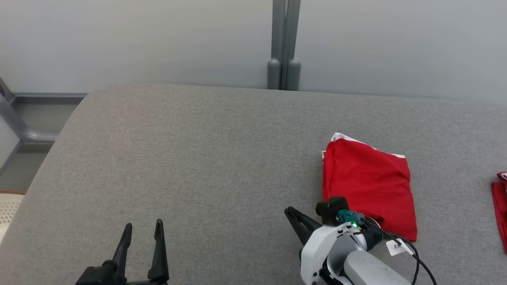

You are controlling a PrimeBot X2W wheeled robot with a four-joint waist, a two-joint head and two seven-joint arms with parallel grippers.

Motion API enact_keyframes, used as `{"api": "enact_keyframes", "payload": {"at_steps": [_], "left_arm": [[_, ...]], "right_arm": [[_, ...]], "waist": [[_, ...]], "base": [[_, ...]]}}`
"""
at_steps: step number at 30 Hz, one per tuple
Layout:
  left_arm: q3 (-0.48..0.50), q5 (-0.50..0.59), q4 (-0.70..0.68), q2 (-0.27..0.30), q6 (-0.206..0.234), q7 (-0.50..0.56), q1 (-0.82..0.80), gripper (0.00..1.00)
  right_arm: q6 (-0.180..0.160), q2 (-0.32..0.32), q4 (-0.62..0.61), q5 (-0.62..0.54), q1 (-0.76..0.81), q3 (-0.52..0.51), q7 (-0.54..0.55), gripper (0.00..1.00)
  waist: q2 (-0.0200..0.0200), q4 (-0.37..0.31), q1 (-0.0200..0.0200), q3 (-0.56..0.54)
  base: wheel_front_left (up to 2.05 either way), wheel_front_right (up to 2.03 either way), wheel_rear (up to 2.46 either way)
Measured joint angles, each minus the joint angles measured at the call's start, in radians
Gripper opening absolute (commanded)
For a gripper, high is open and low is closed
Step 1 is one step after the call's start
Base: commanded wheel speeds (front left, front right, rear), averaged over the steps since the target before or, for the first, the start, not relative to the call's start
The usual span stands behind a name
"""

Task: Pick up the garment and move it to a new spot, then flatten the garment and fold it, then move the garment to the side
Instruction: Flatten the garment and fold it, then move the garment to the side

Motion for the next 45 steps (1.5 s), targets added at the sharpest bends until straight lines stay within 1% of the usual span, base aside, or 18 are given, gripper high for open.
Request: {"api": "enact_keyframes", "payload": {"at_steps": [1,2,7,12,15,17,20,24,27,34,45], "left_arm": [[0.003,0.001,0.0,0.0,0.002,0.0,0.001,1.0],[0.008,0.003,0.0,0.0,0.007,0.0,0.001,1.0],[0.038,0.004,-0.001,0.0,0.035,0.0,0.002,1.0],[0.071,0.009,-0.003,0.0,0.047,0.0,-0.002,1.0],[0.088,0.015,0.006,0.0,0.047,0.0,-0.016,1.0],[0.097,0.02,0.013,0.0,0.042,0.0,-0.026,1.0],[0.104,0.029,0.024,0.0,0.025,0.0,-0.038,1.0],[0.111,0.035,0.041,0.0,0.011,0.0,-0.045,1.0],[0.123,0.048,0.05,0.0,0.003,0.0,-0.046,1.0],[0.137,0.062,0.074,0.0,-0.018,0.0,-0.038,1.0],[0.158,0.065,0.082,0.0,-0.026,0.0,-0.015,1.0]], "right_arm": [[0.0,0.0,-0.015,0.007,0.002,0.003,-0.012,0.74],[0.0,-0.001,-0.031,0.007,0.004,-0.003,-0.027,1.0],[0.0,-0.003,-0.117,0.011,0.034,-0.103,-0.087,1.0],[0.0,-0.033,-0.235,-0.06,0.085,-0.251,-0.122,1.0],[0.0,-0.052,-0.295,-0.141,0.117,-0.332,-0.135,1.0],[0.0,-0.052,-0.321,-0.17,0.142,-0.388,-0.138,1.0],[0.0,-0.052,-0.343,-0.192,0.177,-0.442,-0.141,1.0],[0.0,-0.06,-0.35,-0.199,0.206,-0.477,-0.143,1.0],[0.0,-0.073,-0.33,-0.2,0.218,-0.488,-0.145,1.0],[0.0,-0.1,-0.269,-0.226,0.233,-0.507,-0.149,1.0],[0.0,-0.078,-0.294,-0.237,0.258,-0.546,-0.15,1.0]], "waist": [[0.0,-0.009,0.0,-0.002],[0.0,-0.018,0.0,-0.004],[0.0,-0.07,0.0,-0.015],[0.0,-0.13,0.0,-0.026],[0.0,-0.164,0.0,-0.032],[0.0,-0.183,0.0,-0.036],[0.0,-0.209,0.0,-0.042],[0.0,-0.234,0.0,-0.05],[0.0,-0.245,0.0,-0.053],[0.0,-0.248,0.0,-0.053],[0.0,-0.24,0.0,-0.064]], "base": [[0.0,0.0,0.0],[0.0,0.0,0.0],[0.0,0.0,0.0],[0.0,0.0,0.0],[0.0,0.0,0.0],[0.0,0.0,0.0],[0.0,0.0,0.0],[0.0,0.0,0.0],[0.0,0.0,0.0],[0.0,0.0,0.0],[0.0,0.0,0.0]]}}
